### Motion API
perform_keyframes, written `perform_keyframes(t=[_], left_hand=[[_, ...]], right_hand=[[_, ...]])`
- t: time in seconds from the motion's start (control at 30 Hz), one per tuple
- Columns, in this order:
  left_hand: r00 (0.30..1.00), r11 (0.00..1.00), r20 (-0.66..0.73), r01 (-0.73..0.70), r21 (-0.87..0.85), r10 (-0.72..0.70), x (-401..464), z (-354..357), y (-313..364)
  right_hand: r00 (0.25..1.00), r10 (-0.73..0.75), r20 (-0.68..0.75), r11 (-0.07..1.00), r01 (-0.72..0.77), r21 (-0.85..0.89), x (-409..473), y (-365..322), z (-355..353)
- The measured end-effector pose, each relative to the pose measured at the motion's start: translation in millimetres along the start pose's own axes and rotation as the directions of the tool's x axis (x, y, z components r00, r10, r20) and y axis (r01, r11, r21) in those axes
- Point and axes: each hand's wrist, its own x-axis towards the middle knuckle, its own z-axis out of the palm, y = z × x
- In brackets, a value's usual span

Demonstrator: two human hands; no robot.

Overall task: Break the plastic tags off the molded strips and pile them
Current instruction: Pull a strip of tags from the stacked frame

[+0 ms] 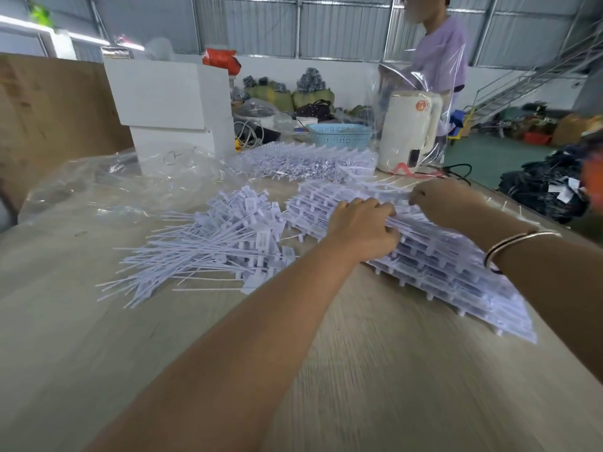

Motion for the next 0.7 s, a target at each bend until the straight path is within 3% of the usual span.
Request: perform_keyframes(t=[0.1,0.2,0.3,0.33,0.4,0.5,0.6,0.63,0.7], left_hand=[[1.0,1.0,0.031,-0.002,0.007,0.001,-1,2,-4],[0.993,1.0,0.113,0.017,-0.018,-0.015,4,-1,-4],[0.968,0.968,0.233,0.148,-0.205,-0.099,11,-7,-4],[0.951,0.911,0.277,0.232,-0.34,-0.139,12,-8,-6],[0.904,0.698,0.369,0.408,-0.588,-0.218,13,-13,-8],[0.892,0.371,0.349,0.44,-0.818,-0.287,5,-29,6],[0.853,-0.06,0.316,0.321,-0.945,-0.415,0,-45,9],[0.826,-0.148,0.341,0.308,-0.94,-0.449,-4,-50,7],[0.797,-0.168,0.371,0.332,-0.928,-0.476,-14,-60,4]], right_hand=[[0.991,0.11,-0.074,0.992,-0.105,0.068,4,9,-18],[0.979,0.131,-0.154,0.988,-0.116,0.1,0,13,-35],[0.993,0.083,-0.082,0.995,-0.079,0.061,-7,1,-46],[0.995,0.064,-0.076,0.997,-0.062,0.035,-12,-6,-47],[0.986,0.044,-0.161,0.999,-0.043,0.012,-26,-20,-49],[0.946,-0.006,-0.323,0.998,-0.015,-0.061,-51,-42,-61],[0.98,-0.052,-0.19,0.995,0.034,-0.097,-74,-63,-68],[0.989,-0.08,-0.123,0.992,0.067,-0.105,-81,-70,-66],[0.985,-0.169,0.039,0.984,0.171,-0.046,-97,-81,-60]])
